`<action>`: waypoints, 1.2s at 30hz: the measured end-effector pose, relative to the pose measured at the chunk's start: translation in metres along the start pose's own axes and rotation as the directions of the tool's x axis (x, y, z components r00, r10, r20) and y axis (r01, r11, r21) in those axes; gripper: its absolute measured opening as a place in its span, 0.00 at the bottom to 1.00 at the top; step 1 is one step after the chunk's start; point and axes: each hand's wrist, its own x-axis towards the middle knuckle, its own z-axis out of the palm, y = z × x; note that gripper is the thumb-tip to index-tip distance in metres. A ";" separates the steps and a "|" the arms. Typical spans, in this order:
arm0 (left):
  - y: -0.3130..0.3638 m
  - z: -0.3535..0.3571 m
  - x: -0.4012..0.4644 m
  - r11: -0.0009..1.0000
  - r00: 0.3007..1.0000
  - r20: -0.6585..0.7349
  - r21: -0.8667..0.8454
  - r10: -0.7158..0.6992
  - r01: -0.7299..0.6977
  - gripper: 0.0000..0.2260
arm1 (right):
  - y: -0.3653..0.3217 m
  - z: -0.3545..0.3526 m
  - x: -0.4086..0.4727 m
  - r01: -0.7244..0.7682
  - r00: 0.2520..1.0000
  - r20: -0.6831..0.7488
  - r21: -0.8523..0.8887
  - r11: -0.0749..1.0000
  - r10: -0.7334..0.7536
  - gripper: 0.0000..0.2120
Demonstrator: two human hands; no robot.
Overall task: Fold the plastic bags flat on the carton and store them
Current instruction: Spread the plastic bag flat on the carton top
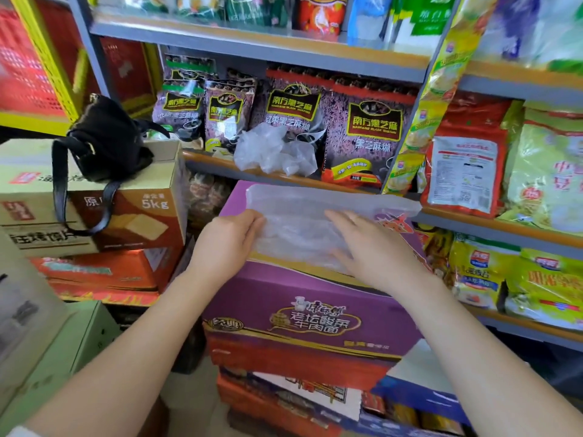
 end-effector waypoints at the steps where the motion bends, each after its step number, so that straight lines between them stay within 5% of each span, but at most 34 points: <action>1: 0.000 0.003 -0.003 1.000 1.000 0.031 0.018 0.001 -0.001 0.21 | 0.008 0.005 -0.003 -0.064 0.998 -0.018 0.009 0.998 0.064 0.27; 4: 0.002 0.010 -0.014 0.989 0.989 0.105 0.096 0.100 -0.111 0.20 | 0.036 0.018 -0.014 -0.216 0.970 -0.104 0.046 0.975 0.220 0.23; 6: 0.004 0.011 -0.023 0.962 0.969 0.153 0.169 0.192 -0.217 0.16 | 0.047 0.022 -0.022 -0.182 0.962 -0.191 0.092 0.979 0.196 0.10; 8: -0.004 0.011 -0.025 0.938 0.958 0.187 0.233 0.216 -0.257 0.14 | 0.049 0.024 -0.027 -0.138 0.965 -0.195 0.179 0.974 0.173 0.11; 12: -0.036 0.000 -0.019 0.919 0.979 0.199 0.376 0.046 -0.120 0.10 | 0.051 0.028 -0.035 -0.158 0.973 -0.089 0.421 0.893 0.214 0.13; 15: -0.028 -0.001 -0.010 0.893 0.981 0.176 0.450 -0.078 -0.010 0.12 | 0.059 0.036 -0.041 -0.178 0.980 -0.002 0.423 0.888 0.197 0.09; 19: 0.036 0.017 -0.001 0.944 0.932 0.284 0.173 0.225 -0.281 0.22 | 0.054 0.038 -0.045 -0.121 0.961 -0.166 0.465 0.877 0.221 0.07; 22: 0.071 0.038 0.011 0.967 0.920 0.312 0.004 0.239 -0.253 0.19 | 0.046 0.027 -0.045 -0.056 0.942 -0.251 0.536 0.842 0.223 0.07; 28: 0.071 0.059 0.021 0.950 0.933 0.191 0.008 0.304 -0.311 0.10 | 0.075 0.038 -0.072 -0.251 0.940 -0.140 0.338 0.907 0.312 0.10; 32: 0.053 0.062 0.020 0.954 0.946 0.143 0.030 0.291 -0.298 0.13 | 0.093 0.044 -0.083 -0.378 0.849 -0.169 0.468 0.799 0.501 0.07; 36: 0.054 0.064 0.020 0.950 0.944 0.114 0.002 0.310 -0.312 0.10 | 0.090 0.041 -0.070 -0.367 0.755 -0.188 0.673 0.642 0.628 0.15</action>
